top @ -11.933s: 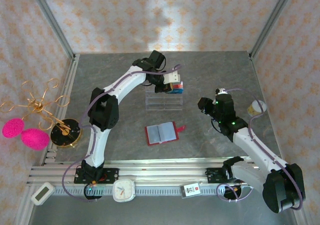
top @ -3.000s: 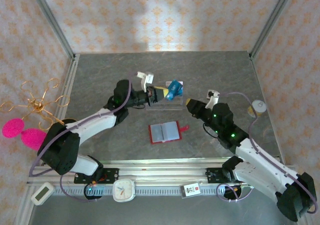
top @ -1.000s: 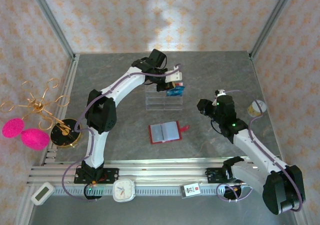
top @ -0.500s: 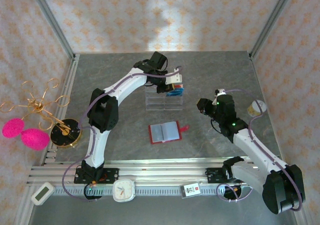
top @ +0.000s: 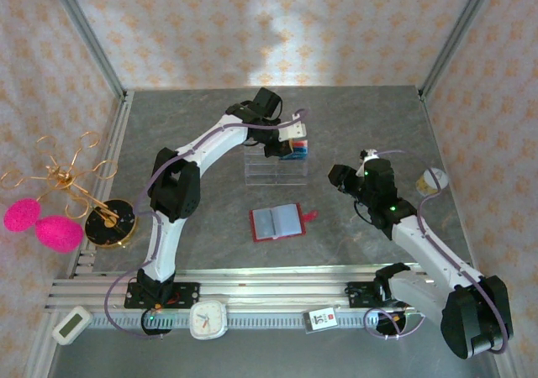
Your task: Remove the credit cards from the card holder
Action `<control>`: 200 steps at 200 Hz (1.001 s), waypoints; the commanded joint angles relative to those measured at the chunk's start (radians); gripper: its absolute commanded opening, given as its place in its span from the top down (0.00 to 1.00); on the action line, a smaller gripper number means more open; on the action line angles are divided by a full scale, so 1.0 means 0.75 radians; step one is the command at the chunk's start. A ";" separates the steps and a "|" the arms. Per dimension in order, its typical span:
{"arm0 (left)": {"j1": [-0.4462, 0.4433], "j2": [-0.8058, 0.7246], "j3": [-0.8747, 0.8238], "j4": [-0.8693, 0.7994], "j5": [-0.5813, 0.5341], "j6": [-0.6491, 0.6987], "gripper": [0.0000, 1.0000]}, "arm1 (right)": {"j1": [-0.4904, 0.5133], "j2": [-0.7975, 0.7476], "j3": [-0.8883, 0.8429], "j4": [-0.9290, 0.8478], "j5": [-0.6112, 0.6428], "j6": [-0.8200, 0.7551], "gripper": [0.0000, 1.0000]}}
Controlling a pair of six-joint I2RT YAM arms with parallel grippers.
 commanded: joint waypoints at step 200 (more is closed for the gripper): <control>-0.014 -1.260 -1.781 1.938 -0.037 -1.878 0.58 | 0.332 0.837 0.530 -0.059 0.232 -0.150 0.92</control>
